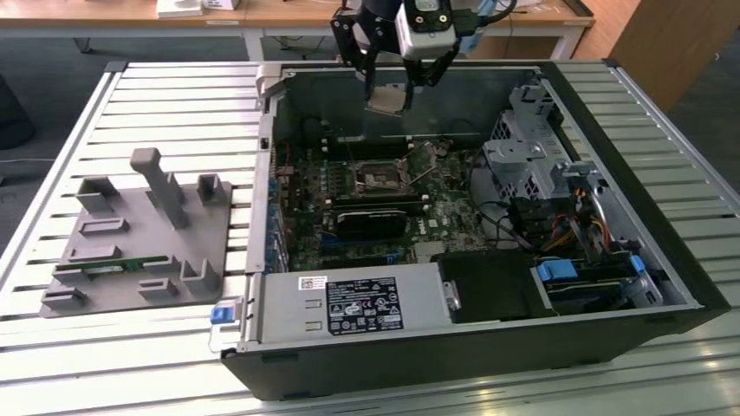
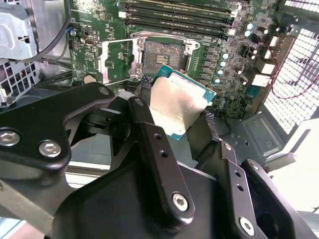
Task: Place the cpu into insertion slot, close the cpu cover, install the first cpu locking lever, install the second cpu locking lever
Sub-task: 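Place the cpu into insertion slot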
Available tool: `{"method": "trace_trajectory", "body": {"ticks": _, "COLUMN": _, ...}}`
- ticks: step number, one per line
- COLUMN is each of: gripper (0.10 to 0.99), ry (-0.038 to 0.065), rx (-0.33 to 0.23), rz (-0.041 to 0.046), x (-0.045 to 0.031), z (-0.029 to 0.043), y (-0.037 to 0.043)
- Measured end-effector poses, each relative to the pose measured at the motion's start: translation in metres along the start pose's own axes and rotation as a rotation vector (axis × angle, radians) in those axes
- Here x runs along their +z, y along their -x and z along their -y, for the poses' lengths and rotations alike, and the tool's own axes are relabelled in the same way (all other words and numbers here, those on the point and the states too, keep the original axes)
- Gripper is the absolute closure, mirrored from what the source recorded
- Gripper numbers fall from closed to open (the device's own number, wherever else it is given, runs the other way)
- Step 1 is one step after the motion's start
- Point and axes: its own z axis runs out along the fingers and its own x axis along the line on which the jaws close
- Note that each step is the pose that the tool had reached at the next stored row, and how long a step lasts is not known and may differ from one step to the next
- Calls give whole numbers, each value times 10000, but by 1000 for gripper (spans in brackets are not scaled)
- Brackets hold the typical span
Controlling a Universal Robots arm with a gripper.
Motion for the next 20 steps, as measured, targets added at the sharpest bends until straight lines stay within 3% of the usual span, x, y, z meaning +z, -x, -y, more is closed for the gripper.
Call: {"method": "trace_trajectory", "body": {"ticks": 20, "gripper": 549, "ry": 13, "rx": 729, "rz": 65, "x": 1, "z": 4, "y": -8}}
